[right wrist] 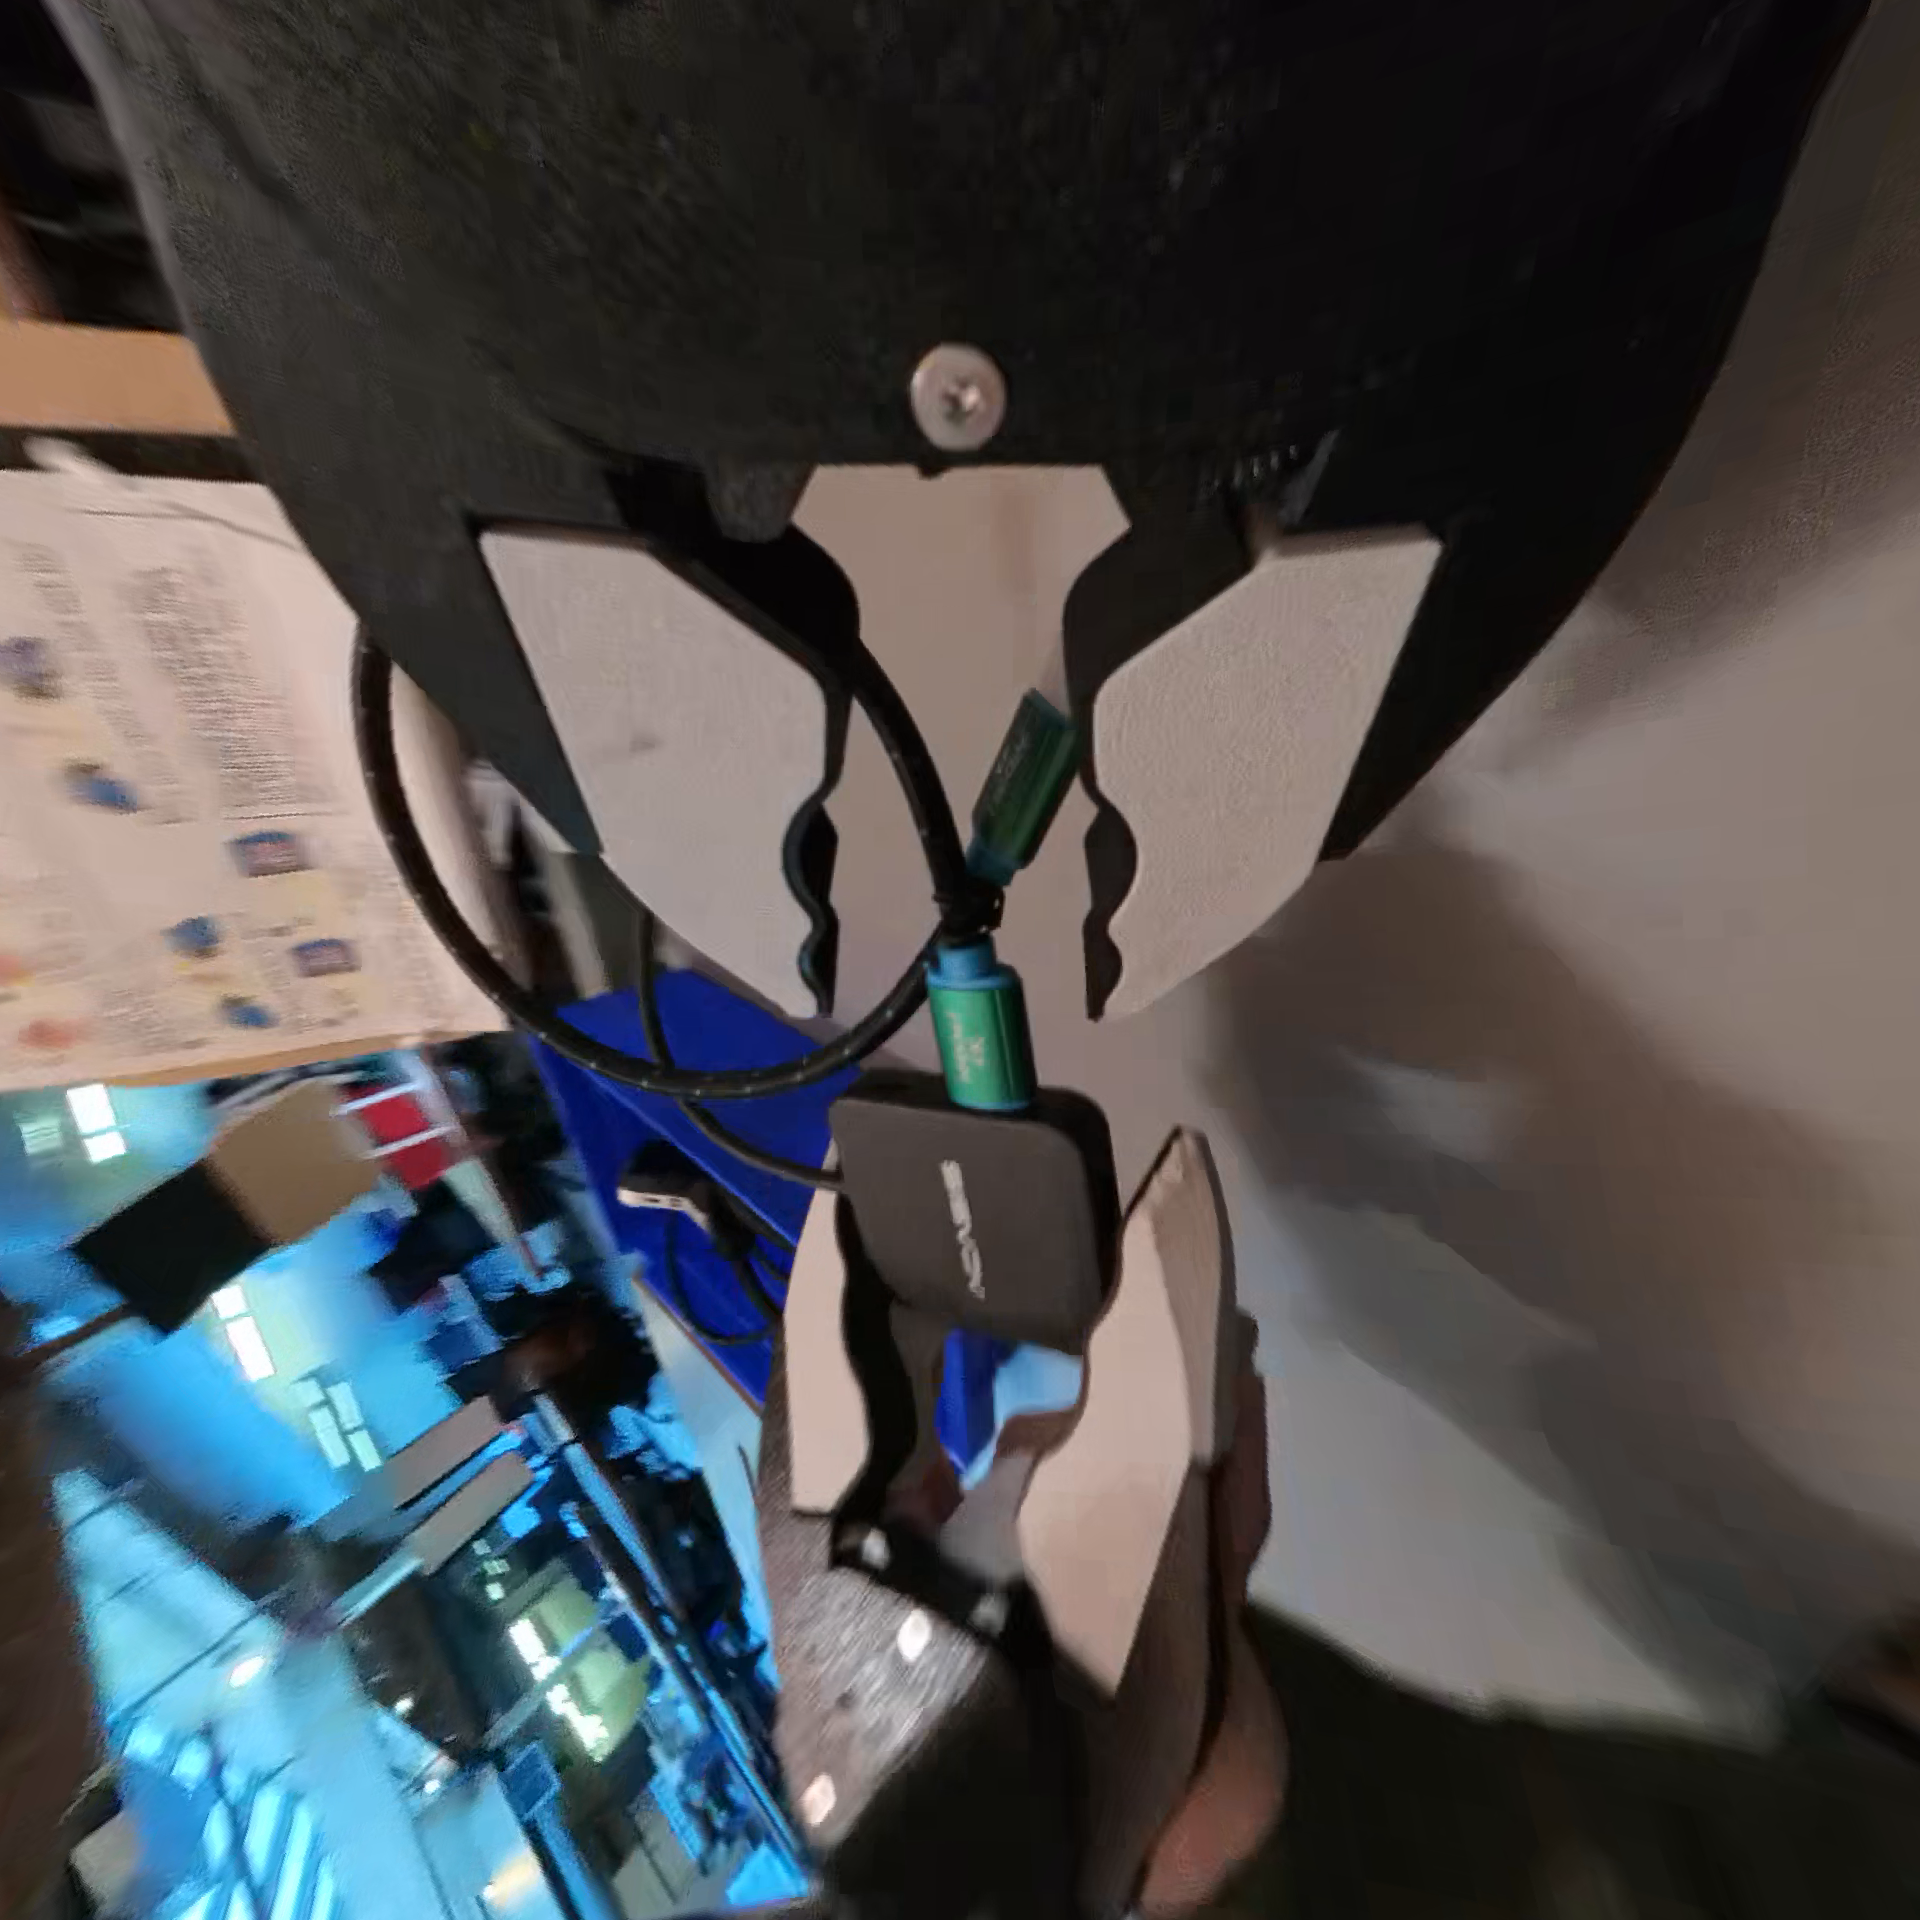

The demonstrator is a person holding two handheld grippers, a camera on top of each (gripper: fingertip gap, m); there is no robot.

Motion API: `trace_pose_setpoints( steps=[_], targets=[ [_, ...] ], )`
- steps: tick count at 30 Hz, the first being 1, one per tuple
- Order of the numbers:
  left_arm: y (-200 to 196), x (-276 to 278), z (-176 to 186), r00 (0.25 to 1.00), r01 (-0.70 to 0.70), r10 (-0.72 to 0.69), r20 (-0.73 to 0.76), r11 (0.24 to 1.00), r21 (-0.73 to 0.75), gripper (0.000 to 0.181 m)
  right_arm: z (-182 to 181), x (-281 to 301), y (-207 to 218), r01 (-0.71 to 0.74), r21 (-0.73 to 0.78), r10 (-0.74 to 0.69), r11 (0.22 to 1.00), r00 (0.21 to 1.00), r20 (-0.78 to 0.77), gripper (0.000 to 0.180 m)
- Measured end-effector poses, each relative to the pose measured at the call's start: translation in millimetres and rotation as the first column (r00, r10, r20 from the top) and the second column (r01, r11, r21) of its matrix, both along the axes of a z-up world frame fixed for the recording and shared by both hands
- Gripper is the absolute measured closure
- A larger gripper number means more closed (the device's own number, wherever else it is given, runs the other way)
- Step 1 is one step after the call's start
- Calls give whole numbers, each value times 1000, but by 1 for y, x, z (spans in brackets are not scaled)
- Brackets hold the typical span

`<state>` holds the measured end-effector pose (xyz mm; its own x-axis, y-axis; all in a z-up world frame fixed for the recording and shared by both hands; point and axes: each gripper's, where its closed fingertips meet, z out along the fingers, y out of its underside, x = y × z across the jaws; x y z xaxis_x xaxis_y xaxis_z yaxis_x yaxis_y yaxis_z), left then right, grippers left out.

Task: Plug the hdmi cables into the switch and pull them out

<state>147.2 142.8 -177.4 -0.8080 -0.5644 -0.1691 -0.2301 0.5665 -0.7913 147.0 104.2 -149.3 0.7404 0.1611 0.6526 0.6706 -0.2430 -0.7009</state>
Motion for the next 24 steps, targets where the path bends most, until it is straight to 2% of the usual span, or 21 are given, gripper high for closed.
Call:
trace_pose_setpoints(
  steps=[3, 5, 12, 17, 24],
  targets=[
    [-4, -5, -4, 999, 31, -31, 20, 1000, -2, 96, 13, -14, -7, -44, 2, 43, 999, 976, -212, 133],
    [-10, -9, -3, 997, 69, -68, 45, 997, -17, 96, 9, -18, -6, -39, -49, 24, 998, 961, -276, 136],
    [-21, -16, -14, 990, 111, -114, 81, 993, 42, 96, -20, -29, -1, -47, -183, -14, 982, 949, -316, 159],
    [-20, -19, -19, 987, 126, -139, 86, 982, 143, 96, -31, -34, 0, -65, -243, -25, 968, 936, -350, 160],
    [-21, -23, -17, 983, 142, -160, 95, 975, 171, 96, -32, -38, -1, -97, -241, 3, 966, 932, -361, 160]
  ],
)
